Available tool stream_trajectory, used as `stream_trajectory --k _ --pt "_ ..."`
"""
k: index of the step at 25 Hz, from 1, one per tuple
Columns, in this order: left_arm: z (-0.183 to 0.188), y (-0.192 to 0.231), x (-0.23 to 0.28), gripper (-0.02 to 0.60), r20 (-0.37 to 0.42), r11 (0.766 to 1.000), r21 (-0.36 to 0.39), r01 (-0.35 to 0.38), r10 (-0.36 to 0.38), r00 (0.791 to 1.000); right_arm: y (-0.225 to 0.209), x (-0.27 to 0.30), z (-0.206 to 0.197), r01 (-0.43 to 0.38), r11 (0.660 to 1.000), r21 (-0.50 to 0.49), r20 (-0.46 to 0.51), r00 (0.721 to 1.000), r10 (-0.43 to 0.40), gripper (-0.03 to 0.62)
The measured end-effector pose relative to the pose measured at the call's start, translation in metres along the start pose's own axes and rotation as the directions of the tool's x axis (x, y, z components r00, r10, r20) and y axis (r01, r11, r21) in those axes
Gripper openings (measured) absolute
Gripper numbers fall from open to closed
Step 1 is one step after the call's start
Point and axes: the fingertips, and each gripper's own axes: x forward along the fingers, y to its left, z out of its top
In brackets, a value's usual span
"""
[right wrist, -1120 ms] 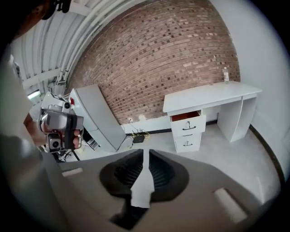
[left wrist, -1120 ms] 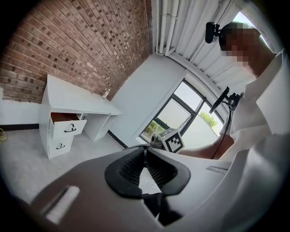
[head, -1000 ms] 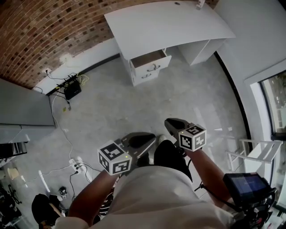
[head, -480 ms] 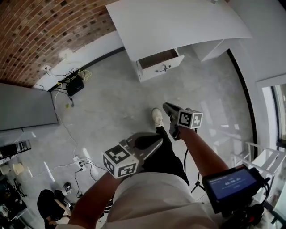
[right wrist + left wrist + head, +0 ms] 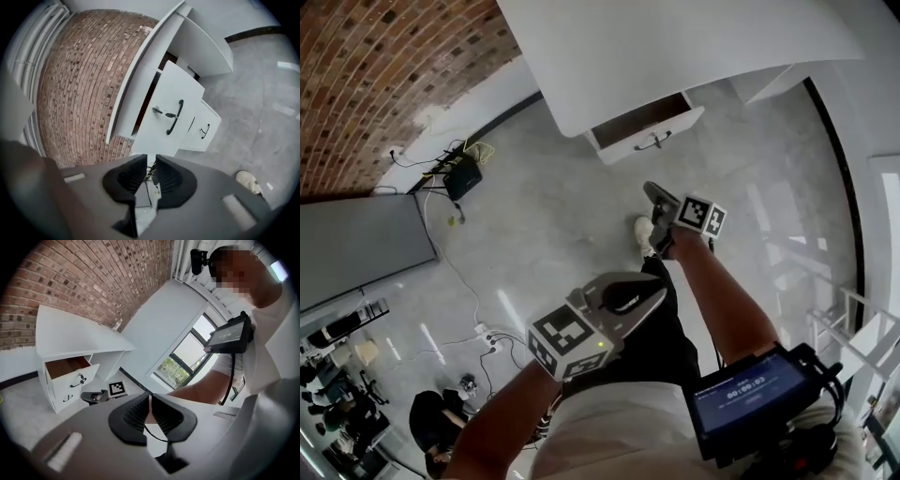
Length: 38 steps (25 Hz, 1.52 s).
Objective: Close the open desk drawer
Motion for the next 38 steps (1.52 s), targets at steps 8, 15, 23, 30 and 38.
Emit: stream_trajectory --k 8,15,23,30,38 --pt "0.028 0.043 0.057 0.023 0.044 0.995 -0.020 0.102 -0.101 0.994 -0.050 0.065 0.041 -0.076 0.981 0.178 0.113 0.992 0.056 0.043" --pt "0.032 0.049 0.073 0.023 0.040 0.993 -0.004 0.119 -0.119 0.992 -0.066 0.071 0.055 -0.118 0.970 0.211 0.170 0.982 0.082 0.054" --pt "0.038 0.099 0.091 0.023 0.024 0.991 0.014 0.133 -0.134 0.991 -0.073 0.121 0.069 -0.150 0.970 0.194 0.171 0.978 0.117 0.063" --pt "0.041 0.101 0.101 0.023 0.015 0.991 0.024 0.131 -0.131 0.991 -0.071 0.118 0.075 -0.197 0.956 0.218 0.182 0.970 0.158 0.044" --pt "0.052 0.099 0.106 0.023 0.046 0.990 0.030 0.141 -0.142 0.989 -0.071 0.116 0.080 -0.227 0.944 0.239 0.208 0.962 0.178 0.043"
